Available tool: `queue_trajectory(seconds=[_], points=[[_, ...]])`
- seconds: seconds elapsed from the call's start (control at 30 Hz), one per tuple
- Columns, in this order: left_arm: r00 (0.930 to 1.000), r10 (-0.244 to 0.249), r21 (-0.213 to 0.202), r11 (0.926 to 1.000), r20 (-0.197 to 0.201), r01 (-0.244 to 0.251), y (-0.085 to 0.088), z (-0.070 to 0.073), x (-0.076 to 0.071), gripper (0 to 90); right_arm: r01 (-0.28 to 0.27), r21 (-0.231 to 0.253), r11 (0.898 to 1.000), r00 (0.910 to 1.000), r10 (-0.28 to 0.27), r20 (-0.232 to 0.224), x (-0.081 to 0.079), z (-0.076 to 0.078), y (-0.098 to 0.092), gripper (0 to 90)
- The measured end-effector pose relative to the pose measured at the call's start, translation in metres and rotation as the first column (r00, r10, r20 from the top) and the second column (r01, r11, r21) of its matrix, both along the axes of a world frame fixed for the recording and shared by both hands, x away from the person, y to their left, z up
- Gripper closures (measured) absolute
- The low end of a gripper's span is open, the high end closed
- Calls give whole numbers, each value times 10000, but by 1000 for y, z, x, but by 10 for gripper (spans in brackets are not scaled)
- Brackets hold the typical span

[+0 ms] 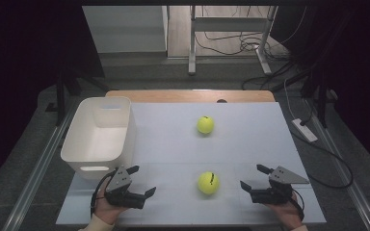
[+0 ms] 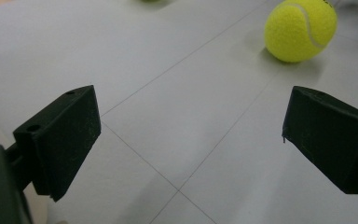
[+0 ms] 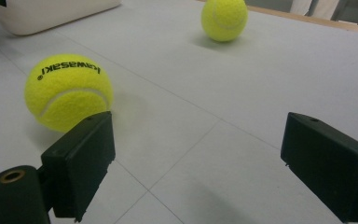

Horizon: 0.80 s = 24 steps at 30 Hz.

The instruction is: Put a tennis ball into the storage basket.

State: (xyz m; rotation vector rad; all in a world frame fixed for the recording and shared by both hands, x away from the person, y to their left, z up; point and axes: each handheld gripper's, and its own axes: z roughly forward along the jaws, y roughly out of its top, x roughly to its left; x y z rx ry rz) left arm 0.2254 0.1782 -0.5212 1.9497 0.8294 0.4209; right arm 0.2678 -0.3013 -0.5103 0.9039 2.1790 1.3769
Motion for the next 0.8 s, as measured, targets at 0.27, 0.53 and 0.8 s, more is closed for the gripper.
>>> queue_trajectory(seconds=[0.27, 0.53, 0.8], points=[[10000, -18, 21, 10000, 17, 18, -2, 0, 1, 50, 60, -60, 10000, 10000, -59, 16, -1, 0, -1, 105], [10000, -67, -6, 10000, 9, 67, -3, 0, 2, 49, 182, -6, 9998, 9998, -182, 2, -3, 0, -3, 105], [10000, 47, -104, 9999, -39, -48, -4, 2, 3, 45, 184, -6, 9998, 9998, -184, -25, -2, 0, -2, 105]])
